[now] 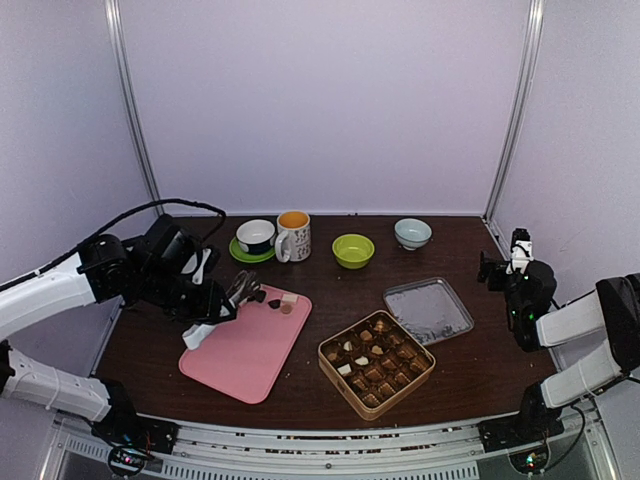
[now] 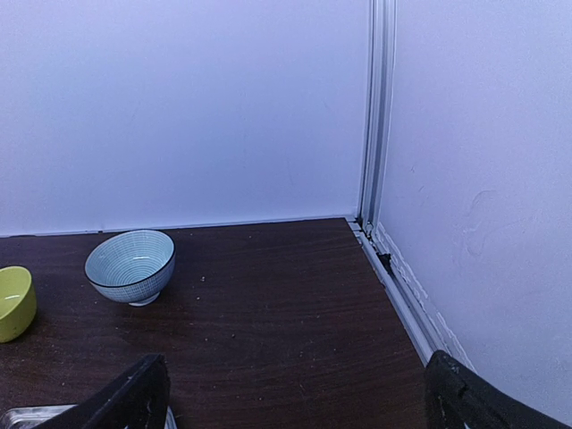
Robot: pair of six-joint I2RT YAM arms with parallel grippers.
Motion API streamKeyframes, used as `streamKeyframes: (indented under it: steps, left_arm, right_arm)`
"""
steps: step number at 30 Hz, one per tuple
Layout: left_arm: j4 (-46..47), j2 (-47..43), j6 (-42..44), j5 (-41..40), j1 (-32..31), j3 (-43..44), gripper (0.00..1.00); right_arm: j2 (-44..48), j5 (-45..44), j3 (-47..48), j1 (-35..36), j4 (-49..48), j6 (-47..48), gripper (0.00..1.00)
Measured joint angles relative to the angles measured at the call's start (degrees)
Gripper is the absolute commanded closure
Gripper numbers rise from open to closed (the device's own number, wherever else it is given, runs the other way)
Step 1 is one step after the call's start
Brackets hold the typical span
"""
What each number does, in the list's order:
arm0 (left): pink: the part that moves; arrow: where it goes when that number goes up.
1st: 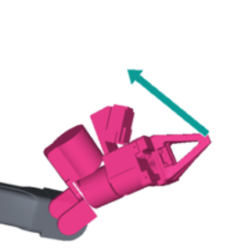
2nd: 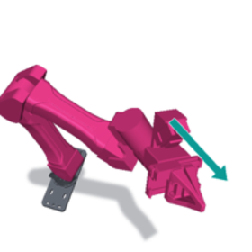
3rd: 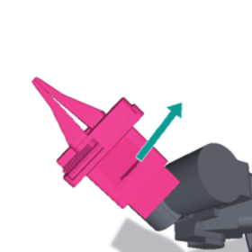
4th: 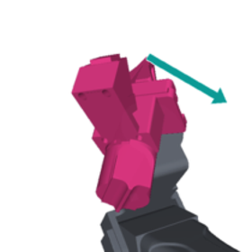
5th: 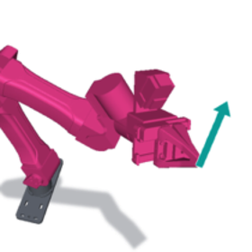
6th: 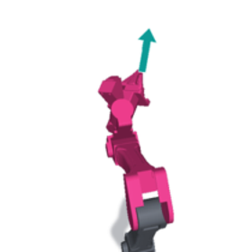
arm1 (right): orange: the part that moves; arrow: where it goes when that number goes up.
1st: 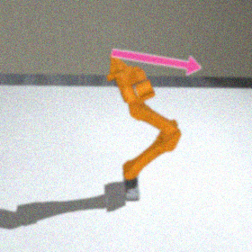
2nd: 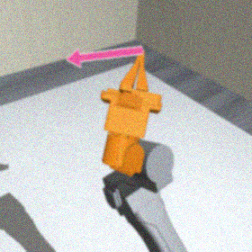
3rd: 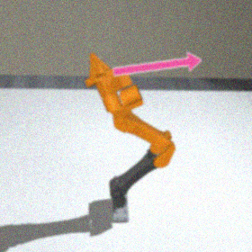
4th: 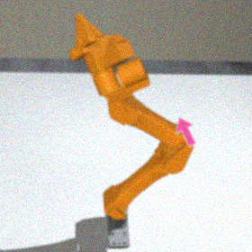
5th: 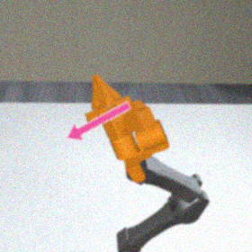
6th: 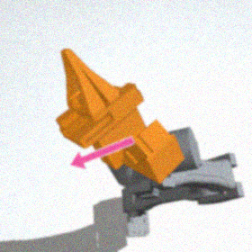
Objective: Pack the chocolate
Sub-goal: Pick up the fake chocolate from the plate.
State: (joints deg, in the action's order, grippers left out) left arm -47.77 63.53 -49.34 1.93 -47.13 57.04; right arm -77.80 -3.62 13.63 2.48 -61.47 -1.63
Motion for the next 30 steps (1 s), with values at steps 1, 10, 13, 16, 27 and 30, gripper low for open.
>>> streamKeyframes:
  steps: [1, 10, 13, 16, 27, 30]
  left_arm:
    - [-0.8, 0.4, -0.8, 0.6, 0.0, 0.4, 0.64]
    - [-6.5, 7.7, -3.3, 4.5, 0.7, 8.5, 0.64]
    - [-5.7, 10.2, -4.2, 5.9, 1.0, 9.3, 0.64]
    - [-5.4, 13.4, -4.8, 7.3, 1.7, 10.3, 0.64]
    - [-7.3, 22.3, -6.4, 12.2, 3.8, 19.3, 0.64]
    - [-5.6, 22.3, -8.3, 13.4, 4.4, 18.1, 0.64]
  right_arm:
    - [0.0, 0.0, 0.0, 0.0, 0.0, 0.0, 0.00]
    - [0.0, 0.0, 0.0, 0.0, 0.0, 0.0, 0.00]
    - [0.0, 0.0, 0.0, 0.0, 0.0, 0.0, 0.00]
    - [0.0, 0.0, 0.0, 0.0, 0.0, 0.0, 0.00]
    - [0.0, 0.0, 0.0, 0.0, 0.0, 0.0, 0.00]
    - [0.0, 0.0, 0.0, 0.0, 0.0, 0.0, 0.00]
